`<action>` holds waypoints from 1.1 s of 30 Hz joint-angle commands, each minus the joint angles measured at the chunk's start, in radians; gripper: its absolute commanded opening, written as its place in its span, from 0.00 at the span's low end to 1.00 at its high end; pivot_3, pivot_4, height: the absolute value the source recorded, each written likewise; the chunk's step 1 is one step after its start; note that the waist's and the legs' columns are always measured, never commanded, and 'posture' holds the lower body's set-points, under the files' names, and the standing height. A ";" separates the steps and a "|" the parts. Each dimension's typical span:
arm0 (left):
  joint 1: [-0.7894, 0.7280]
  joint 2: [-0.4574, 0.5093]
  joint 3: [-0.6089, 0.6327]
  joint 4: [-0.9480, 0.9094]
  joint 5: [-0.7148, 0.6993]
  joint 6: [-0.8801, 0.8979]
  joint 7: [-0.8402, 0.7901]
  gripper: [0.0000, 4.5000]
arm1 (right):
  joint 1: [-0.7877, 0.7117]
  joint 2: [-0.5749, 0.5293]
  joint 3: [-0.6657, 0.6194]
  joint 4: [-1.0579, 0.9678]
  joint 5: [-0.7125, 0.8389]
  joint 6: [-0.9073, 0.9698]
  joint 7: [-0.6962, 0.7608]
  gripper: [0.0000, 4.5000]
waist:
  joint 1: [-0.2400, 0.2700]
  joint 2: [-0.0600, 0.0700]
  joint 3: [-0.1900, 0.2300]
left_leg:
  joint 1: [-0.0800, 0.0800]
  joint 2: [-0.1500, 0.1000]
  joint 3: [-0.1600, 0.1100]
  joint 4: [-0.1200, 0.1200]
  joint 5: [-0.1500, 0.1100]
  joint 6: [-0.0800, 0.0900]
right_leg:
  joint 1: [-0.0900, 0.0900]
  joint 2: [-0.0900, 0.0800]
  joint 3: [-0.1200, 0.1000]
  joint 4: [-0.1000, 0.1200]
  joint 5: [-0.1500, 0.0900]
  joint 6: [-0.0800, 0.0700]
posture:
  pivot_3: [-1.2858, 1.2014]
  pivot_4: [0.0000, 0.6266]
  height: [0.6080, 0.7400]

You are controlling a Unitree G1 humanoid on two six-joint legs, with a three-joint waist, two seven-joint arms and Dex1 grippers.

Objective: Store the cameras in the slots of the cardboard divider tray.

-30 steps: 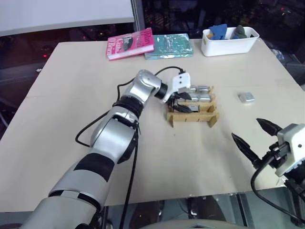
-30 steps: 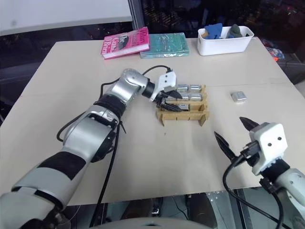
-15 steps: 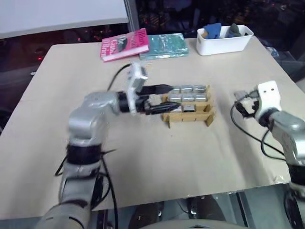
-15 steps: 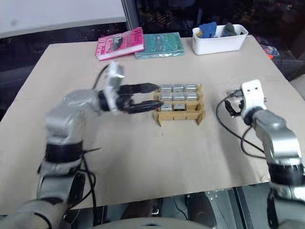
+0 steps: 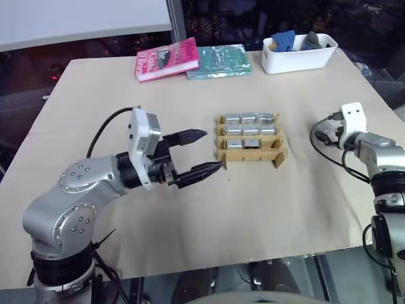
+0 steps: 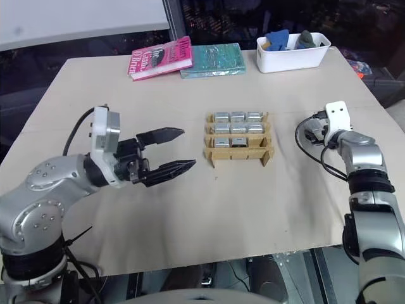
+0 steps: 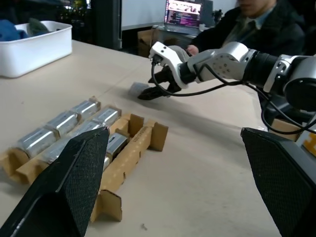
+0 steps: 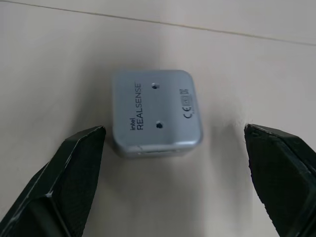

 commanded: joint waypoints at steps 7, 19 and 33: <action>0.004 0.040 -0.032 0.025 -0.043 -0.045 0.040 1.00 | 0.037 -0.019 -0.024 -0.093 -0.013 -0.130 0.088 0.64 | 0.001 0.000 0.000 | 0.000 0.000 0.000 0.000 0.000 0.000 | 0.000 0.000 0.000 0.000 0.000 0.000 | 0.52 0.24 1.00; -0.251 -0.113 -0.246 0.315 -0.065 0.070 0.188 1.00 | 0.602 -0.046 -0.087 -1.362 0.186 0.188 0.085 0.64 | 0.019 0.001 -0.001 | 0.000 0.000 -0.002 0.000 0.000 0.000 | 0.000 0.000 -0.001 0.001 0.000 0.001 | 0.52 0.24 1.00; -0.263 -0.095 -0.247 0.304 -0.056 0.057 0.173 1.00 | 0.296 0.130 -0.038 -0.810 0.009 0.234 -0.179 0.95 | -0.002 0.001 -0.001 | 0.001 0.000 0.000 -0.001 0.001 -0.002 | -0.001 0.001 0.001 0.000 0.001 0.001 | 0.52 0.24 1.00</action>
